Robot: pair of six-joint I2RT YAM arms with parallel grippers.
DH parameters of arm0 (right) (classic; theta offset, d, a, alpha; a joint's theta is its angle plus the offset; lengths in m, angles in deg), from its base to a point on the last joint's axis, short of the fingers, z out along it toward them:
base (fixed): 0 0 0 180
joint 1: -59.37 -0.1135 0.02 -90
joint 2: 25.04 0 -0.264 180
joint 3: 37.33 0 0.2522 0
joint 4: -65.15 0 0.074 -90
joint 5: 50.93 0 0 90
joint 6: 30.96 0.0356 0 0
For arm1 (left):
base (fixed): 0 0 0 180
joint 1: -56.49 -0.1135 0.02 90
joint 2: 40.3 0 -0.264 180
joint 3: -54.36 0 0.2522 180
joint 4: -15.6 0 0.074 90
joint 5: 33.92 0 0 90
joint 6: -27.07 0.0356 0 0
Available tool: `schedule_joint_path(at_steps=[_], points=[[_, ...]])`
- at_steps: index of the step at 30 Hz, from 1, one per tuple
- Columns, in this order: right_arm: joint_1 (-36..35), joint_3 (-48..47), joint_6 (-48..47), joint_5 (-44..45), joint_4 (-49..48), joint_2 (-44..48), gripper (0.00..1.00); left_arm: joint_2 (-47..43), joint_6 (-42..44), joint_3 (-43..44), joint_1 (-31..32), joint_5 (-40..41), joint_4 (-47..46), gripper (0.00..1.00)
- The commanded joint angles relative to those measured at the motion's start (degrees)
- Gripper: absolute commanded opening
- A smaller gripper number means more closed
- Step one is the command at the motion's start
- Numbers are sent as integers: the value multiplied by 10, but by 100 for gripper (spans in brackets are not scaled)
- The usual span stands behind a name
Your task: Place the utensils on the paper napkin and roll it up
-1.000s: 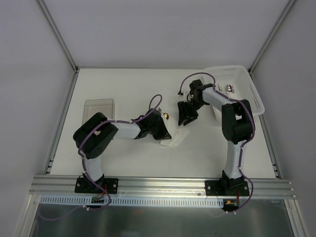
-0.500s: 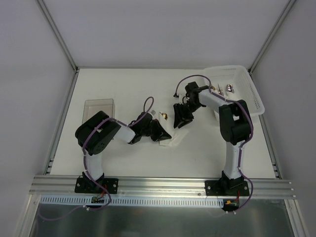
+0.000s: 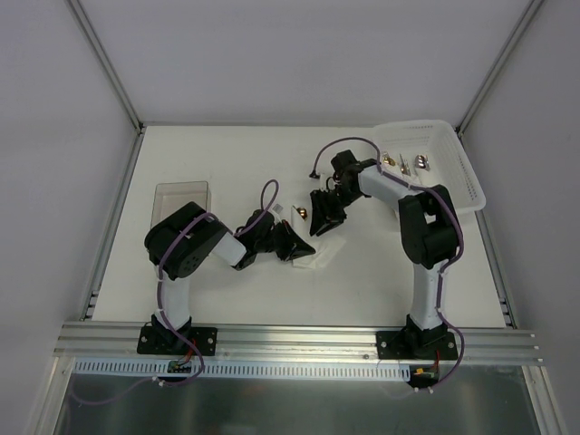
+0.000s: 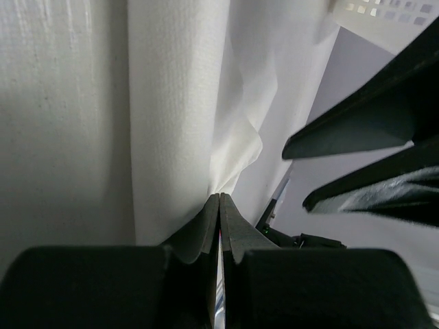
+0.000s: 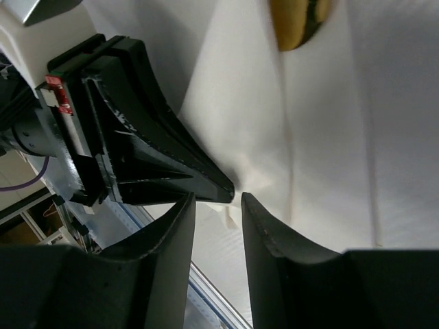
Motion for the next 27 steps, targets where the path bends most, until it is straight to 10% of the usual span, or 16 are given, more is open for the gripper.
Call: schedule_joint_path(at_steps=[1, 16, 27], points=[[-25, -4, 13, -18, -3, 12, 34, 38, 14, -35, -10, 37, 110, 0], [-57, -23, -13, 122, 14, -76, 16, -42, 31, -86, -11, 51, 28, 0], [-63, -86, -57, 171, 40, -91, 15, -213, 153, -52, -11, 86, 199, 10]])
